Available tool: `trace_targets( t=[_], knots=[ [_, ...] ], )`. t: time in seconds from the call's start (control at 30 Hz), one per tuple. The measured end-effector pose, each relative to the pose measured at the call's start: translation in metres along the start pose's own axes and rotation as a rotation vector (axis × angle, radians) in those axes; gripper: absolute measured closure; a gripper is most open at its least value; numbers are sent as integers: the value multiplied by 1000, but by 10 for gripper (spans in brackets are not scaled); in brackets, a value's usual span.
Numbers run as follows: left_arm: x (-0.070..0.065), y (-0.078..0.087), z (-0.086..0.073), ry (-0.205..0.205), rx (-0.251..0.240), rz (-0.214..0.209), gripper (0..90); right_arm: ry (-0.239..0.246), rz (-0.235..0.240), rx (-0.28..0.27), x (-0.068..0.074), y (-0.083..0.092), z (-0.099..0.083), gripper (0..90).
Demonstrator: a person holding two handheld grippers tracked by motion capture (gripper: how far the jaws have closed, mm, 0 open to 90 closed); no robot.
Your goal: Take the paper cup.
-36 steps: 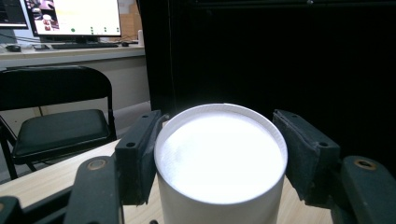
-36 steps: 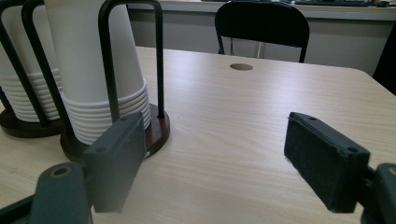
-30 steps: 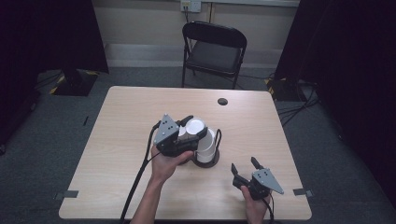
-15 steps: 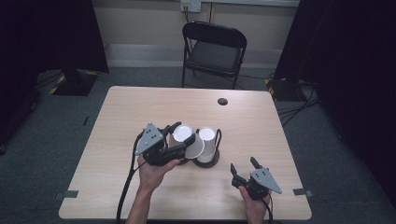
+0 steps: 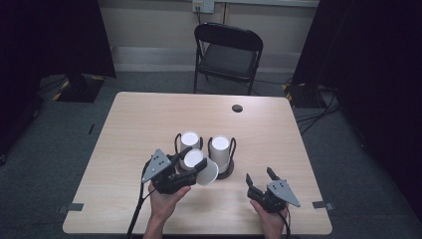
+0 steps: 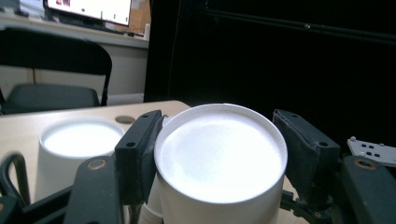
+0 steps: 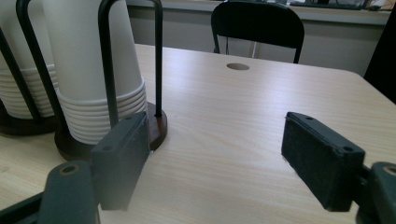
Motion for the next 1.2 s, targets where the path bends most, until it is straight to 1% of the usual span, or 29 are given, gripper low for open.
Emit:
trace_targets(
  t=[0.1, 0.13, 0.2, 0.23, 0.27, 0.33, 0.37, 0.4, 0.43, 0.47, 0.5, 0.57, 0.6, 0.63, 0.67, 0.7, 0.77, 0.83, 0.87, 0.93, 0.97, 1.03, 1.07, 1.1, 1.13, 1.2],
  knots=[
    [1, 0, -6, 18, 17, -4, 355, 16, -9, -25, 2, 2, -1, 250],
    [1, 0, -8, 28, 16, -9, 355, 23, -13, -35, 3, 3, -1, 255],
    [3, 0, -11, 65, 10, -17, 355, 29, -3, -36, 3, 3, -1, 286],
    [3, 0, -12, 79, 6, -24, 355, 28, 20, -35, 4, 3, -1, 299],
    [5, 0, -14, 102, 5, -31, 355, 27, 31, -34, 5, 3, -1, 308],
    [6, -1, -16, 114, 14, -32, 354, 30, 63, -38, 8, 3, -1, 328],
    [7, -1, -18, 118, 22, -26, 355, 38, 76, -36, 10, 3, -2, 334],
    [7, -1, -19, 122, 30, -29, 355, 44, 90, -35, 13, 3, -2, 338],
    [8, -1, -20, 134, 34, -29, 355, 46, 110, -30, 16, 3, -2, 345],
    [8, -2, -21, 139, 35, -32, 355, 41, 138, -23, 19, 3, -3, 352],
    [9, -2, -22, 146, 39, -32, 355, 42, 152, -16, 23, 3, -3, 361],
    [10, -2, -24, 168, 43, -41, 355, 62, 185, -10, 31, 4, -4, 385],
    [10, -2, -24, 169, 46, -42, 355, 71, 204, -12, 36, 5, -5, 399],
    [10, -3, -25, 183, 50, -49, 355, 80, 214, -15, 39, 5, -5, 414],
    [11, -4, -26, 216, 56, -66, 355, 88, 229, -16, 42, 6, -5, 429],
    [11, -4, -26, 226, 56, -72, 355, 95, 250, -19, 46, 6, -5, 440],
    [11, -5, -27, 233, 62, -73, 355, 96, 270, -23, 52, 6, -6, 451],
    [12, -5, -28, 254, 63, -89, 355, 102, 286, -27, 57, 7, -7, 462],
    [12, -4, -28, 255, 62, -82, 354, 104, 299, -27, 60, 7, -8, 481],
    [12, -4, -29, 272, 64, -81, 355, 121, 318, -31, 64, 8, -10, 507],
    [13, -4, -29, 273, 66, -82, 355, 130, 329, -33, 67, 8, -11, 511],
    [13, -4, -30, 293, 73, -84, 355, 141, 344, -23, 70, 8, -11, 510],
    [13, -5, -31, 292, 75, -87, 355, 150, 374, -20, 73, 7, -11, 520],
    [13, -5, -32, 296, 75, -87, 355, 152, 389, -18, 76, 8, -12, 523],
    [12, -4, -32, 304, 75, -88, 355, 160, 398, -26, 77, 7, -11, 531],
    [11, -4, -32, 301, 81, -101, 355, 186, 410, -36, 81, 7, -12, 543]
  ],
)
Point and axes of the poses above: each handheld gripper's, and its own axes: y roughly backward along the jaws, z roughly out of its top, x roughly to its left, the point moved 3 cm from there along -y, roughly forward along the jaws, and after that the axes turned 11 degrees about -y, right-handed, at the moved point
